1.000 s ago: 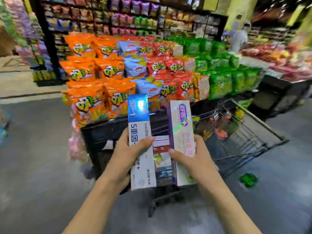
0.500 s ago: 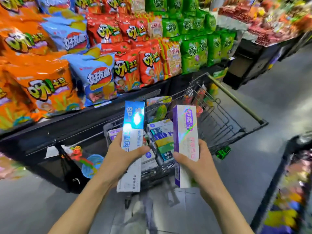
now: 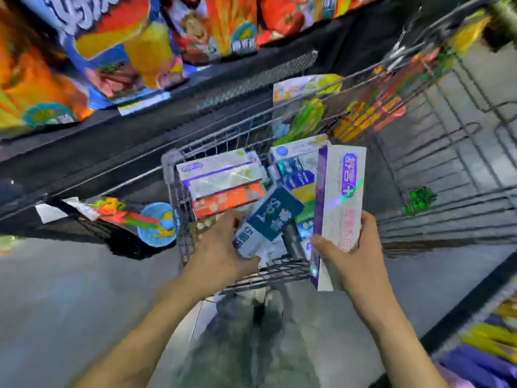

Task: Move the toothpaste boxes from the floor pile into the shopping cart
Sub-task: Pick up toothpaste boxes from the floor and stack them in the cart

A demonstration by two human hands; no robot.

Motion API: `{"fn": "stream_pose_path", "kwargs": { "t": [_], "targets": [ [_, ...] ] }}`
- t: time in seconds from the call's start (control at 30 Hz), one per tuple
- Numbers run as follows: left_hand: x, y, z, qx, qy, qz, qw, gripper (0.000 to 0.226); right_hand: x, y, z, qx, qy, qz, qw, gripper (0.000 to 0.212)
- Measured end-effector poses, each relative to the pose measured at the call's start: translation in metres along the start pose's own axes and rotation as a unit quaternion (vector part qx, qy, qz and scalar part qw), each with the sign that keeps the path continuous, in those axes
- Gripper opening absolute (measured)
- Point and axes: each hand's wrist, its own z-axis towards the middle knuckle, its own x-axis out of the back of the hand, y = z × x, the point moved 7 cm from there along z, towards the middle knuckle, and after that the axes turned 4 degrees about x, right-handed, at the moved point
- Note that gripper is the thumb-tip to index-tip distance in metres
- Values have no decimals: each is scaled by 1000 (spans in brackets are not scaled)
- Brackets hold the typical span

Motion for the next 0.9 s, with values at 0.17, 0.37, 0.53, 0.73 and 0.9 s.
{"fn": "stream_pose_path", "kwargs": {
  "t": [0.17,0.37,0.53,0.73,0.9],
  "targets": [
    [-65,-46,29,-34,-107,80,990,67,-1,49,32,-34,-13,1,999,70],
    [-124,-86,39,-45,-207,162,964,84,9,88,54,-67,-42,-9,997,62],
    [-140,-109,41,-30,-195,270,942,86,11,103,67,-69,-69,-25,995,59],
    [-122,-117,41,-51,-102,372,921,95,10,109,77,-90,-102,-18,991,61],
    [-111,-120,43,-26,-74,365,928,97,13,104,93,-80,-119,-37,989,55]
  ]
}}
